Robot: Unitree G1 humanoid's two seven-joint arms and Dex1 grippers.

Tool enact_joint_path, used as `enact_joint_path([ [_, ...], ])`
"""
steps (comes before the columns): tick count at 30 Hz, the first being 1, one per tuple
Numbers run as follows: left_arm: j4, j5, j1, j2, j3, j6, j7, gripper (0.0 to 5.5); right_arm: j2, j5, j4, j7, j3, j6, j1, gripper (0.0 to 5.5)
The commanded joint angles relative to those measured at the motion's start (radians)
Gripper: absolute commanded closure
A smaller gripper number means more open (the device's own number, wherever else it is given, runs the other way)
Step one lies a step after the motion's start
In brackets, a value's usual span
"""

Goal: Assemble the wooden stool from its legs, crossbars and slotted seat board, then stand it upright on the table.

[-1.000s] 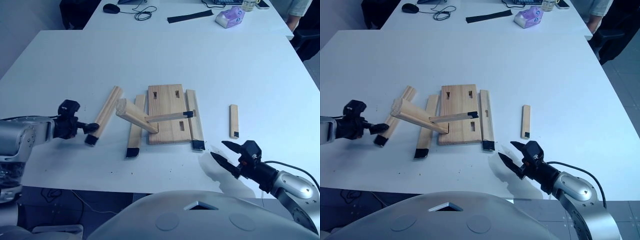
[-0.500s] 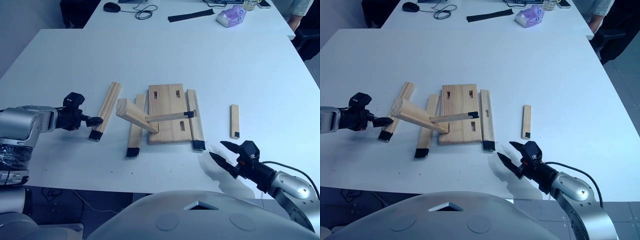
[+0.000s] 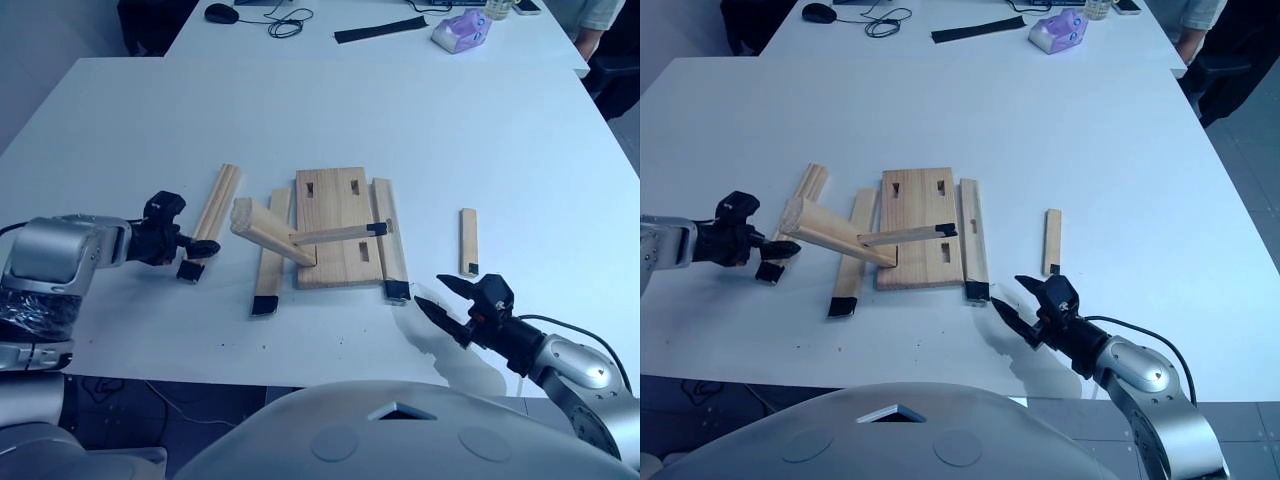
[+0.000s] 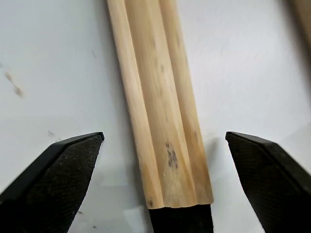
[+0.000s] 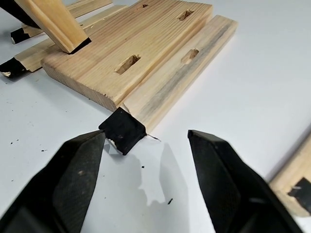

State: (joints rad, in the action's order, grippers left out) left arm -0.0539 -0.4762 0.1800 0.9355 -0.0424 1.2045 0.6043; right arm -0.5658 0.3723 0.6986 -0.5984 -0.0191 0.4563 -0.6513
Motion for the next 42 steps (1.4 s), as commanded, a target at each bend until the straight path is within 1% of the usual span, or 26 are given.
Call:
enact_joint_path([
  [1, 0.036, 0.05, -0.05, -0.022, -0.007, -0.039, -0.023, 0.84, -0.022, 0.003, 0.003, -0.011, -0.017, 0.007, 0.001, 2.41],
  [5, 0.026, 0.051, -0.094, -0.033, -0.024, -0.059, 0.005, 0.84, -0.029, 0.006, 0.004, -0.019, -0.019, 0.01, 0.002, 2.41],
  [9, 0.001, 0.032, -0.123, -0.037, -0.018, -0.069, 0.04, 1.4, -0.032, 0.008, 0.005, -0.023, -0.022, 0.011, 0.002, 2.41],
  [13, 0.038, 0.045, -0.106, -0.03, -0.028, -0.087, 0.078, 2.02, -0.025, 0.003, 0.009, -0.015, -0.015, 0.01, -0.006, 2.41],
  [18, 0.081, 0.063, -0.073, -0.027, -0.038, -0.108, 0.116, 2.65, -0.02, -0.006, 0.008, -0.008, -0.004, 0.003, -0.017, 2.41],
  [21, 0.052, 0.034, -0.062, -0.025, -0.02, -0.081, 0.15, 3.02, -0.021, -0.01, 0.007, -0.008, -0.004, -0.001, -0.022, 2.41],
  [25, -0.037, -0.037, -0.079, -0.008, 0.014, 0.004, 0.2, 3.45, -0.022, -0.012, 0.006, -0.008, -0.006, -0.004, -0.028, 2.41],
  [29, -0.111, -0.111, -0.095, -0.005, 0.045, 0.079, 0.225, 3.48, -0.02, -0.014, 0.007, -0.004, -0.004, -0.006, -0.031, 2.41],
  [33, -0.091, -0.11, -0.087, -0.022, 0.064, 0.097, 0.197, 3.48, -0.019, -0.015, 0.009, -0.002, -0.002, -0.006, -0.034, 2.41],
  [36, -0.064, -0.12, -0.061, -0.051, 0.095, 0.134, 0.17, 3.48, -0.021, -0.015, 0.012, -0.001, -0.002, -0.005, -0.038, 2.41],
  [39, -0.033, -0.151, -0.023, -0.108, 0.164, 0.207, 0.142, 3.48, -0.022, -0.013, 0.017, -0.001, -0.006, -0.006, -0.05, 2.41],
  [42, -0.012, -0.158, 0.001, -0.146, 0.207, 0.234, 0.115, 3.48, -0.023, -0.011, 0.02, -0.001, -0.009, -0.006, -0.057, 2.41],
])
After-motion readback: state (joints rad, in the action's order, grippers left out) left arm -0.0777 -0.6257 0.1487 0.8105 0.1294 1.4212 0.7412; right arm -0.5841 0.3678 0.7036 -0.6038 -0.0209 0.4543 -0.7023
